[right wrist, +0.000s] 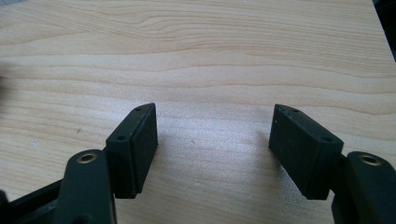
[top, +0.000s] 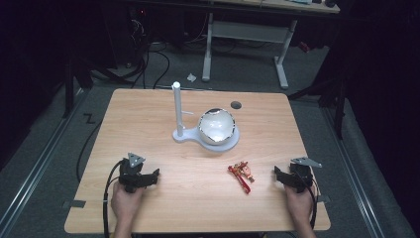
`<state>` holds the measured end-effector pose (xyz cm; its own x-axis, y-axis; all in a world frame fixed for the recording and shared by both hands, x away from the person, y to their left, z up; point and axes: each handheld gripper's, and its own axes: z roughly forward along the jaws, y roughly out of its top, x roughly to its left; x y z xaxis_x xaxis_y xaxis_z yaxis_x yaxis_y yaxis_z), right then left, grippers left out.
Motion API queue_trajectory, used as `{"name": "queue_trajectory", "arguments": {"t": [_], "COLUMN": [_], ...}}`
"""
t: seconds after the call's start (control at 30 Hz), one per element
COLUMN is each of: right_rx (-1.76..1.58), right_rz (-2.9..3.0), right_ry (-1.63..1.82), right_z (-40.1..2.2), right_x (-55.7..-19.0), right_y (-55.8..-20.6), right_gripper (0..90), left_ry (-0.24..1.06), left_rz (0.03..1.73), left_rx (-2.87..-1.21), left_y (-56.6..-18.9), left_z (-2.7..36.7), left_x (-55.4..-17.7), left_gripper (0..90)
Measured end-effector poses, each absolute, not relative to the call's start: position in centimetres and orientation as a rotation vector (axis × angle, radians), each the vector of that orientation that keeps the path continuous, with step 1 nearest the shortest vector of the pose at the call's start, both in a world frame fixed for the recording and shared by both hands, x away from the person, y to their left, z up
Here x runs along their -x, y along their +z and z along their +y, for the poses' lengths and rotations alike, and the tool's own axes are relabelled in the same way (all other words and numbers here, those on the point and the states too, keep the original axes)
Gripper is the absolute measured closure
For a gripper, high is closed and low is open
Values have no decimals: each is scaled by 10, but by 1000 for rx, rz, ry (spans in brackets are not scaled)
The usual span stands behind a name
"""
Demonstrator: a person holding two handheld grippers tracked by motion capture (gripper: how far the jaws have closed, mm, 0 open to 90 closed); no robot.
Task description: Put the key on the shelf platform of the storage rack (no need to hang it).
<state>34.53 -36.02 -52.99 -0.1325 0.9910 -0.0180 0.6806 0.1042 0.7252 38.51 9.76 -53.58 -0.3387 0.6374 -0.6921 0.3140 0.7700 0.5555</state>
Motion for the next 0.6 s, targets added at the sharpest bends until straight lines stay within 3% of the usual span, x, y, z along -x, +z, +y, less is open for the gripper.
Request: {"name": "queue_trajectory", "arguments": {"t": [0.6], "right_rx": [-1629], "right_rz": [1875], "right_ry": [783], "right_z": [-360], "right_x": [-345], "right_y": [-530], "right_gripper": [324], "left_ry": [414], "left_rz": [1945], "left_rx": [-726], "left_y": [-537], "left_z": [97], "left_x": [-387], "left_gripper": [152]}}
